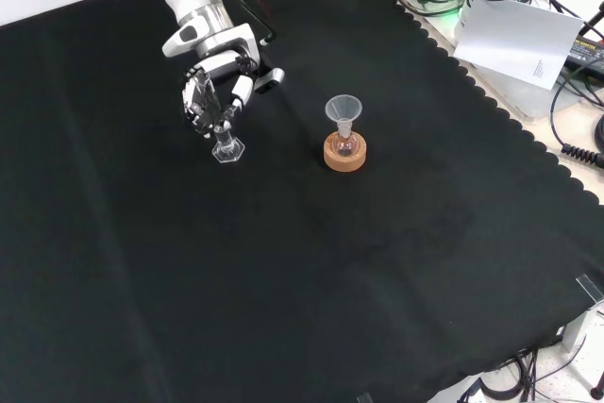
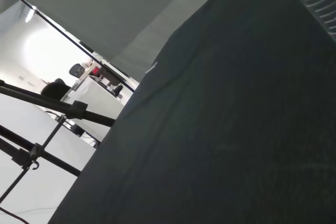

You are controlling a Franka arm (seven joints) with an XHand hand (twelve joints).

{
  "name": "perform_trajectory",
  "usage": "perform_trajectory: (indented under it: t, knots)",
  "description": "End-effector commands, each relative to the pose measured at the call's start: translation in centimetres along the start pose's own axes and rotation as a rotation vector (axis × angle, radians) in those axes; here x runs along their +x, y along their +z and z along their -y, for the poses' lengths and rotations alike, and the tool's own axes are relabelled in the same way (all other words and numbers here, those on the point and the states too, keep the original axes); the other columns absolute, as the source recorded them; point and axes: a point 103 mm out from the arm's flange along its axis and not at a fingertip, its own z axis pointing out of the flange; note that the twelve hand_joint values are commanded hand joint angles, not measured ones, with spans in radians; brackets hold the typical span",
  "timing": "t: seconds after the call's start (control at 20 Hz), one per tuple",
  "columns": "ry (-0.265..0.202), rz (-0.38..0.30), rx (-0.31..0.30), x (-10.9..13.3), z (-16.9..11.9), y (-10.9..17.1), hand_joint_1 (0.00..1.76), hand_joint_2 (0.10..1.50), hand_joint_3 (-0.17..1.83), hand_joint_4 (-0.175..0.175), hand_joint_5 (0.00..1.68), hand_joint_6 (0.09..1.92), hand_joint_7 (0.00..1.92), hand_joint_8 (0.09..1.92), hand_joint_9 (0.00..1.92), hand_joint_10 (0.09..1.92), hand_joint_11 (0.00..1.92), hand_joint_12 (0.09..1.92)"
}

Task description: Pick up the graduated cylinder.

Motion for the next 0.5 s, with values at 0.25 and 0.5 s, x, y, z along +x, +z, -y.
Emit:
perform_trajectory:
  t: [0.25,0.5]
  knots:
    - [0.003,0.133,0.020,2.1,2.9,-4.7,1.27,1.10,0.00,-0.175,1.01,0.96,1.03,0.95,1.38,0.16,1.23,0.77]
    - [0.010,0.179,0.022,3.9,5.4,-7.1,1.27,1.10,0.00,-0.175,1.01,0.96,1.03,0.94,1.38,0.15,1.23,0.77]
